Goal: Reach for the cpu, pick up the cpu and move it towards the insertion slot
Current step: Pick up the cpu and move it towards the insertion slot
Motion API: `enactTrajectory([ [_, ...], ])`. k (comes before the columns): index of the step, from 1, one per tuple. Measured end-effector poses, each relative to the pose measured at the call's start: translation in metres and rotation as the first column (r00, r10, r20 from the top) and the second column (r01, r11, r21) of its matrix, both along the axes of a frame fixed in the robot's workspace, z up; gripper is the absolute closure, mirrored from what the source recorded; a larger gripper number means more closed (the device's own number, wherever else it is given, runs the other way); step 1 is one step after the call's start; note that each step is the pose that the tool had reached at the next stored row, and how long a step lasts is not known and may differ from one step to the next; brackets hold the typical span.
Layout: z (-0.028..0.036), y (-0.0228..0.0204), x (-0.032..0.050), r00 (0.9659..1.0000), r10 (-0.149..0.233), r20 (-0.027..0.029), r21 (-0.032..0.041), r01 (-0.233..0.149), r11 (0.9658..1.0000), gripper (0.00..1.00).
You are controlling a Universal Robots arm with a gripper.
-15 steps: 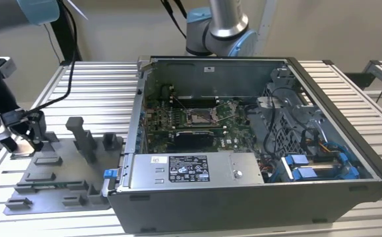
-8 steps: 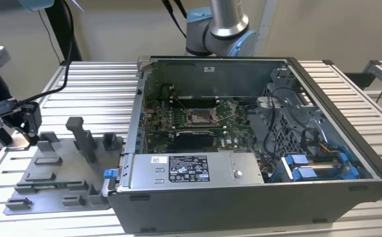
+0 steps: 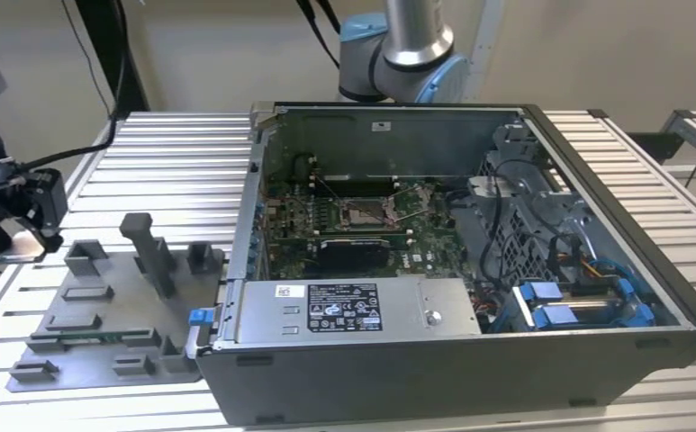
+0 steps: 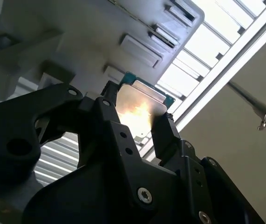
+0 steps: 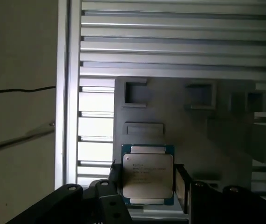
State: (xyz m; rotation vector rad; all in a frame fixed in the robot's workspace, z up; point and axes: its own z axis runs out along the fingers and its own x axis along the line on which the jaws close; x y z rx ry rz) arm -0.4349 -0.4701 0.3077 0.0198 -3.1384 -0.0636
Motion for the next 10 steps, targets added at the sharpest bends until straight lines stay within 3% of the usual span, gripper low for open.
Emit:
enactTrajectory([
  [10,0.0207,0.0,0.0,1.0,0.0,0.0,0.0,0.0,1.0,1.0],
])
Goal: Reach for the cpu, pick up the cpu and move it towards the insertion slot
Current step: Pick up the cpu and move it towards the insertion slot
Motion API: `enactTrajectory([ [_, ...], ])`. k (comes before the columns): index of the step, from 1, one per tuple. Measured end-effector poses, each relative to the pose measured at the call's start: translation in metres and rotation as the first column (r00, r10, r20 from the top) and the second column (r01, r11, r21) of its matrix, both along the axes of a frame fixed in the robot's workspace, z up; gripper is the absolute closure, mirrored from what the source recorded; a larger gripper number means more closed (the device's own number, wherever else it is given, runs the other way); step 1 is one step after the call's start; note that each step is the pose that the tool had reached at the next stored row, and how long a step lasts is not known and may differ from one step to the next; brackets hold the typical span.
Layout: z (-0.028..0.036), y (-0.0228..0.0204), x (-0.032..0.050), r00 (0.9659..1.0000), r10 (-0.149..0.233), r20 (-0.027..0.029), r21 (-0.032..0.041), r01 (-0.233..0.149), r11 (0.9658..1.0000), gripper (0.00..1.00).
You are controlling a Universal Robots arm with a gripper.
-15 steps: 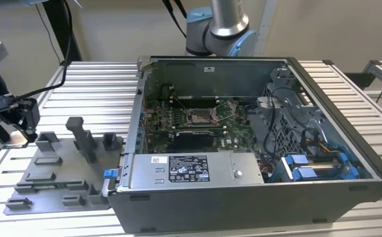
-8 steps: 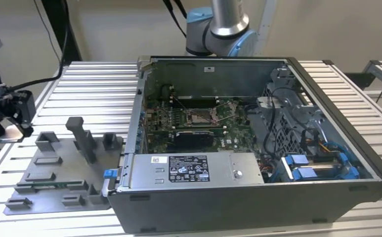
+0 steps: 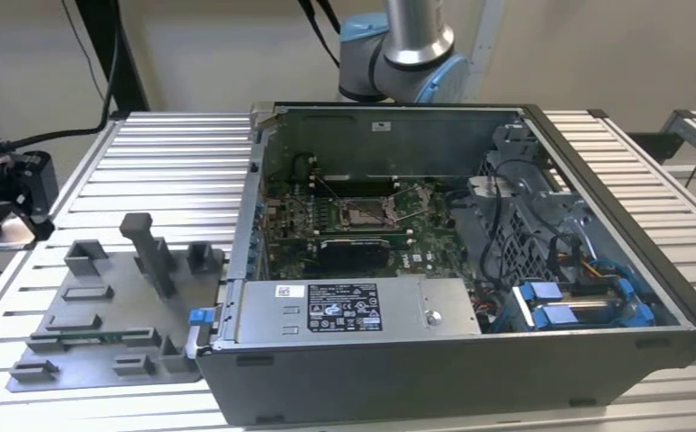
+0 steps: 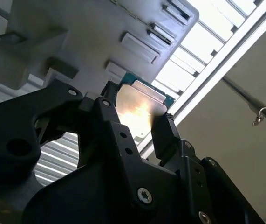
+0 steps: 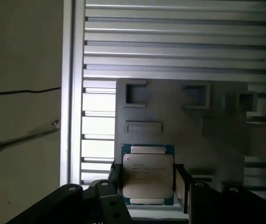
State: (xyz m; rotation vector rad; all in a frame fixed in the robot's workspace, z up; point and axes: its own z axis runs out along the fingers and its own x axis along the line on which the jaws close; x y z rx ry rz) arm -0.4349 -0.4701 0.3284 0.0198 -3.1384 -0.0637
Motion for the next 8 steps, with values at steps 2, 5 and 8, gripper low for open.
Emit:
enactTrajectory([
  [2,0.0065,0.0,0.0,1.0,0.0,0.0,0.0,0.0,1.0,1.0],
  [5,0.0155,0.0,0.0,1.0,0.0,0.0,0.0,0.0,1.0,1.0],
  [8,0.0221,0.0,0.0,1.0,0.0,0.0001,0.0,0.0,1.0,1.0],
])
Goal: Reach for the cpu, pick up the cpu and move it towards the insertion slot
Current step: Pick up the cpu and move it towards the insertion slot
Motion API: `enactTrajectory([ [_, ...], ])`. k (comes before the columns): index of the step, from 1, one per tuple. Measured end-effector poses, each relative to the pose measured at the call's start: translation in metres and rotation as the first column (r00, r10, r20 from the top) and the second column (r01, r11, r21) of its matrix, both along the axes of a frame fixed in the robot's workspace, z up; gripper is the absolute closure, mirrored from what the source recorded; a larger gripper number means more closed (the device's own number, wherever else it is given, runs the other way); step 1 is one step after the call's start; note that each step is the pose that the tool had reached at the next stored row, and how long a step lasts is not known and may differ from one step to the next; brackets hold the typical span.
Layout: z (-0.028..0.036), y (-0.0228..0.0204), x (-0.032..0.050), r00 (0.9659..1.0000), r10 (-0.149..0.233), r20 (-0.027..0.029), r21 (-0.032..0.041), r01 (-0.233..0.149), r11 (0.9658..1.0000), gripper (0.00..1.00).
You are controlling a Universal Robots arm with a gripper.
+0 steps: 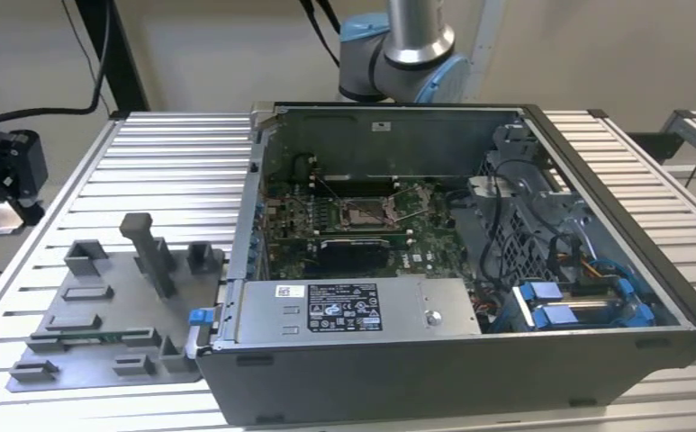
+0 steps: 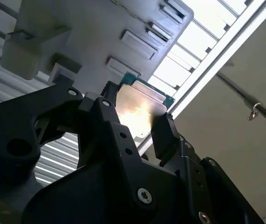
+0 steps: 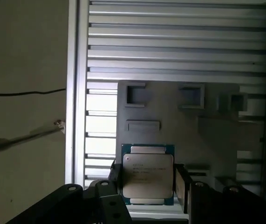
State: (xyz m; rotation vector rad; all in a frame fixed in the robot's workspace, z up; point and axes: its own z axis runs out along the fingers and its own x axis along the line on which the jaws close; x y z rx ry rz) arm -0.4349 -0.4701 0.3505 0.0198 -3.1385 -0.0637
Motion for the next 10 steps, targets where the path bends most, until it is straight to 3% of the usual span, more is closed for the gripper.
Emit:
enactTrajectory([
  [4,0.0097,0.0,0.0,1.0,0.0,-0.0001,-0.0001,0.0,1.0,1.0],
  [10,0.0185,0.0,0.0,1.0,0.0,0.0,0.0,0.0,1.0,1.0],
])
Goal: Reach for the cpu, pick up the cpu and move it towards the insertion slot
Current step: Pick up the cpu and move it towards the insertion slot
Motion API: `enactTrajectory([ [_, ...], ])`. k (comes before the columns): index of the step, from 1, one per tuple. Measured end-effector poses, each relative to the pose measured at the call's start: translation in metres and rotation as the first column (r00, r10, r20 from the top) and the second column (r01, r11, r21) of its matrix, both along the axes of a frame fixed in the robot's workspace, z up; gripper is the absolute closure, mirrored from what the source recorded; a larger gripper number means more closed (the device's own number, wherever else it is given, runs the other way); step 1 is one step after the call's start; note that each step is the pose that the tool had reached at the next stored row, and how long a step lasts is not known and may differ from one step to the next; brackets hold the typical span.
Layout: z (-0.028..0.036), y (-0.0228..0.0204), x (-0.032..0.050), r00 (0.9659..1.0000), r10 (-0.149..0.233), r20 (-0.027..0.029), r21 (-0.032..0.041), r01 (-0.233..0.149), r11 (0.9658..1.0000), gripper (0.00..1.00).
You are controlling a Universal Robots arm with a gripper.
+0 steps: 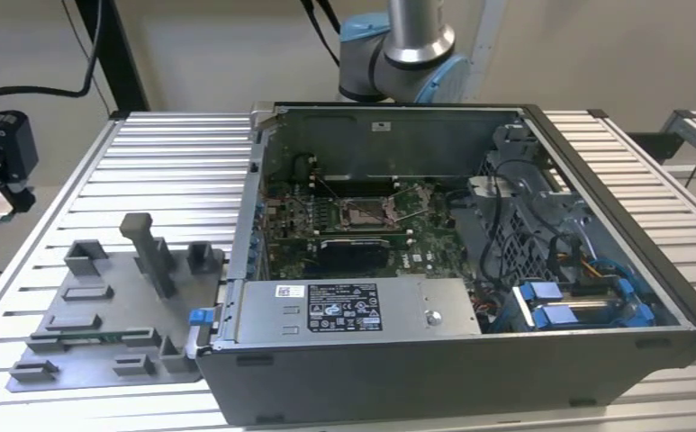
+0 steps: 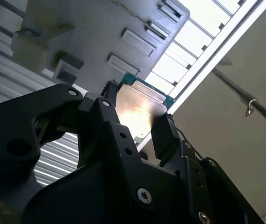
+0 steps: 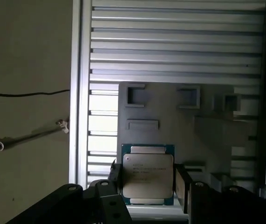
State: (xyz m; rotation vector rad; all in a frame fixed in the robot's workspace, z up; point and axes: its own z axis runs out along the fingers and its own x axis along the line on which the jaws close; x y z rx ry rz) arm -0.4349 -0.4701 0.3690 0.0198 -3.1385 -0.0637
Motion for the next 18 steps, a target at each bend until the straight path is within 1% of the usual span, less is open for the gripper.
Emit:
enactTrajectory([
  [2,0.0035,0.0,0.0,1.0,0.0,-0.0001,0.0,0.0,1.0,1.0],
  [4,0.0051,0.0,0.0,1.0,0.0,0.0001,0.0001,0.0,1.0,1.0],
  [14,0.0053,0.0,0.0002,1.0,0.0,-0.0002,0.0013,0.0,1.0,1.0],
  [18,0.0053,0.0,0.0027,1.0,0.0,0.0,0.002,0.0,1.0,1.0],
])
